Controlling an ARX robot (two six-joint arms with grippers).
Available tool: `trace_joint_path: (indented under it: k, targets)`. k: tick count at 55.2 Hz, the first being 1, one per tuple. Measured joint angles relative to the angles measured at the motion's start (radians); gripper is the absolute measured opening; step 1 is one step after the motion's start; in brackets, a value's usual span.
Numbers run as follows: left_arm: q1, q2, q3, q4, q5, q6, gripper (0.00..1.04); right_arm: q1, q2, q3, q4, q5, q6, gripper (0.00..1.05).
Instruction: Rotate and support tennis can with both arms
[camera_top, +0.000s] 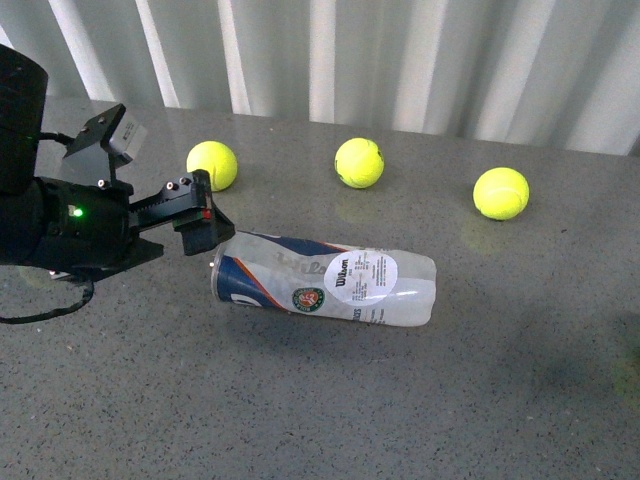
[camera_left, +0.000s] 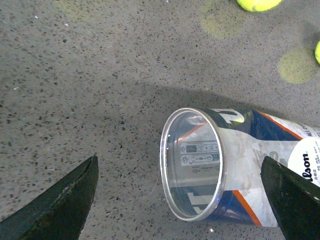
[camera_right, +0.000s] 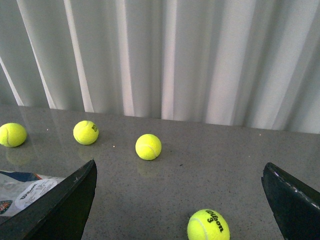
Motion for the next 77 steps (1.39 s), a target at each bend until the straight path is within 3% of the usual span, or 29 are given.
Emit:
trace_joint_path:
  k: [14, 33, 37, 57, 62, 77]
  targets:
    - [-0.036, 0.043, 0.006, 0.047, 0.065, -0.085, 0.98, 0.000, 0.000, 0.000, 0.000, 0.000, 0.000, 0.97]
    - [-0.067, 0.089, 0.005, 0.148, 0.073, -0.187, 0.97, 0.000, 0.000, 0.000, 0.000, 0.000, 0.000, 0.97]
    - [-0.073, 0.095, 0.005, 0.148, 0.069, -0.198, 0.87, 0.000, 0.000, 0.000, 0.000, 0.000, 0.000, 0.97]
    - [-0.097, 0.091, 0.005, 0.113, 0.085, -0.202, 0.14, 0.000, 0.000, 0.000, 0.000, 0.000, 0.000, 0.97]
    - [-0.091, 0.065, 0.003, 0.096, 0.099, -0.200, 0.06, 0.000, 0.000, 0.000, 0.000, 0.000, 0.000, 0.97]
    - [-0.047, -0.080, -0.014, -0.024, 0.116, -0.103, 0.05, 0.000, 0.000, 0.000, 0.000, 0.000, 0.000, 0.97]
